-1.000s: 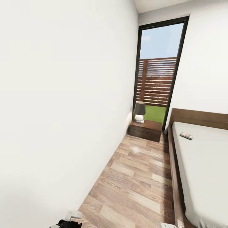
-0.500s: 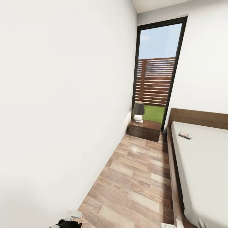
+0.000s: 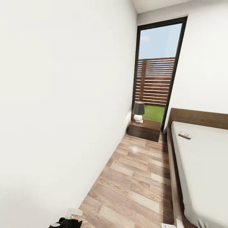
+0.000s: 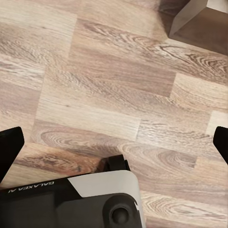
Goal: In the bedroom, move the book from the bed onto either nightstand, and place the two sandals side by side next to the bed.
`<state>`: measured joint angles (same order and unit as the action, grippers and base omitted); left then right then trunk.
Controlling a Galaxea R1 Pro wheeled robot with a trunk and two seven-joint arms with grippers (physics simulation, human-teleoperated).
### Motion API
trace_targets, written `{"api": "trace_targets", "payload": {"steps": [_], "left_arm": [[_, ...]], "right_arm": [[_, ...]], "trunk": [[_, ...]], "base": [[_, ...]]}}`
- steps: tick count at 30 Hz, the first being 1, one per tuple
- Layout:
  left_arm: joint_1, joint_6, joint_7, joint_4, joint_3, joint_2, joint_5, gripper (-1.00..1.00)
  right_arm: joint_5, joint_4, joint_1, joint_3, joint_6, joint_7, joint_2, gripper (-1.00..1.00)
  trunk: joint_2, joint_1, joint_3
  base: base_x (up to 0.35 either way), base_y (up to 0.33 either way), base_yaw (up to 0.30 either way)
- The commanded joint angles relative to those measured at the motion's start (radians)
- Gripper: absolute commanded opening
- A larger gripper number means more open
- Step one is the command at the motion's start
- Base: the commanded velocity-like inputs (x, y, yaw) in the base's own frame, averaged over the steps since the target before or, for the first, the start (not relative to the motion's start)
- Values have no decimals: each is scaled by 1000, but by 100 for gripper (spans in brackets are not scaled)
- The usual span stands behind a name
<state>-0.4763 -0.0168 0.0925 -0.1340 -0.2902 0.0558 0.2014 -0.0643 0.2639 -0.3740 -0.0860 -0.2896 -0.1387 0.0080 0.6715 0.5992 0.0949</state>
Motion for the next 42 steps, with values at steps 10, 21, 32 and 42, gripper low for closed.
{"api": "trace_targets", "payload": {"steps": [10,21,32,42], "left_arm": [[-1,-2,2,0,-8,1,10,100],[-1,-2,2,0,-8,1,10,100],[-8,2,-4,-15,-9,-11,9,100],[-14,4,-7,-30,-10,-23,9,100]], "right_arm": [[-7,2,0,-5,-4,-4,1,100],[-7,2,0,-5,-4,-4,1,100],[-9,5,7,-9,-6,-3,3,100],[-11,7,15,-14,-6,-3,4,100]], "trunk": [[1,0,2],[1,0,2],[1,0,2],[1,0,2]], "base": [[0,0,0],[0,0,0],[0,0,0],[0,0,0]]}}
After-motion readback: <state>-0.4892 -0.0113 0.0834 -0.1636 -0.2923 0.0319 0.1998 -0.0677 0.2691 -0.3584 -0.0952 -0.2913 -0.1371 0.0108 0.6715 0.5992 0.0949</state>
